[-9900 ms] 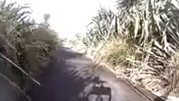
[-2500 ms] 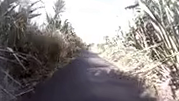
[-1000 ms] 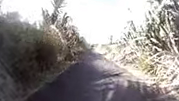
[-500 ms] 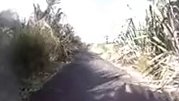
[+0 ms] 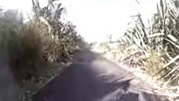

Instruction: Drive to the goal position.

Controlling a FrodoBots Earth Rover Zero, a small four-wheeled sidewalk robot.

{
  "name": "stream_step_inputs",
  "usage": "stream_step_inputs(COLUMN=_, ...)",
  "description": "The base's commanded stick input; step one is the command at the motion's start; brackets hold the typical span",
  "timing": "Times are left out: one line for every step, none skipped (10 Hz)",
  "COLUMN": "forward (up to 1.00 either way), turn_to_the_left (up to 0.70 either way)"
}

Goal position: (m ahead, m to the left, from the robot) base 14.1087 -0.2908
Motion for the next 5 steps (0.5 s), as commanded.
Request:
stream_step_inputs(forward=0.7, turn_to_the_left=-0.35)
stream_step_inputs(forward=0.7, turn_to_the_left=-0.34)
stream_step_inputs(forward=0.7, turn_to_the_left=-0.2)
stream_step_inputs(forward=0.7, turn_to_the_left=-0.09)
stream_step_inputs(forward=0.7, turn_to_the_left=0.0)
